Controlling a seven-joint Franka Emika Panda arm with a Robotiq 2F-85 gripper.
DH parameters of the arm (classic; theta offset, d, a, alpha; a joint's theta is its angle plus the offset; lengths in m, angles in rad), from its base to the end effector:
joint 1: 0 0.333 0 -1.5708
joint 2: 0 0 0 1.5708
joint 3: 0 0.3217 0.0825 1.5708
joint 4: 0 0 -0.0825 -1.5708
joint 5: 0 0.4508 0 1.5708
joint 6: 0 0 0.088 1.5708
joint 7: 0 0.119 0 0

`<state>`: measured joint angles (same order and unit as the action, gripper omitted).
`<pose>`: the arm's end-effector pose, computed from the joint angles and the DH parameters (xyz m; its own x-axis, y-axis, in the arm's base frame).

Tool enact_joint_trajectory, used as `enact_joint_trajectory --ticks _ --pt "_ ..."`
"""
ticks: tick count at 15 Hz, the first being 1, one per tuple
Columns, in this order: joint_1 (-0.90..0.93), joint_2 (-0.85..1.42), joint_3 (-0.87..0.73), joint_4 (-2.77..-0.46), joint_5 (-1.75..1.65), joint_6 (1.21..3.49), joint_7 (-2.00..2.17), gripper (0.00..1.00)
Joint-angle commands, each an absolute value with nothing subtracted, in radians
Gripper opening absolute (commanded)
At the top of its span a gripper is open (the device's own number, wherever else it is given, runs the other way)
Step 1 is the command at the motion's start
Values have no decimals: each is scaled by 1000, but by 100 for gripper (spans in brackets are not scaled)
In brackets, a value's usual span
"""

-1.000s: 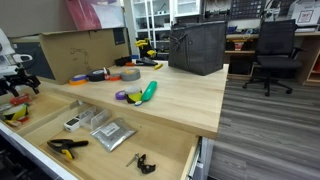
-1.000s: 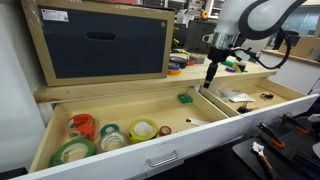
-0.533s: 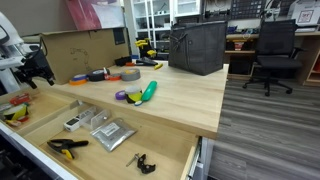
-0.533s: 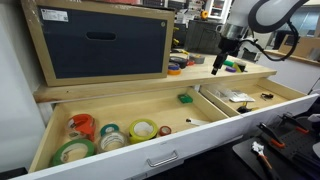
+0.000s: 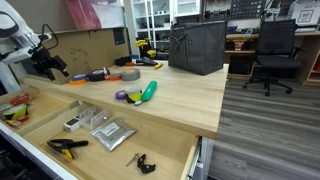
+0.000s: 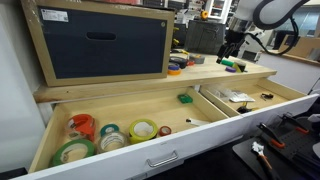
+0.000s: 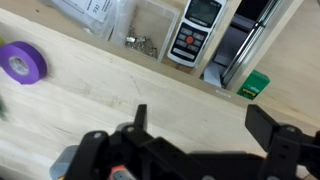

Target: Put the small red masking tape on the left side of the open drawer.

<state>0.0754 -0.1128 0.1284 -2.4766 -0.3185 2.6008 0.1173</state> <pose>0.5220 0.1115 0.3026 0.9094 0.3493 0.2257 0.3052 -0.9293 0.2082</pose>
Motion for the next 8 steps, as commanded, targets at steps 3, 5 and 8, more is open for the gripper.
enact_joint_trajectory --ticks 3,5,8 --pt "73 -68 80 -2419 -122 2630 79 100" --pt "82 -53 70 -2385 3 2608 26 100" --pt "91 -48 65 -2323 212 2553 -101 100"
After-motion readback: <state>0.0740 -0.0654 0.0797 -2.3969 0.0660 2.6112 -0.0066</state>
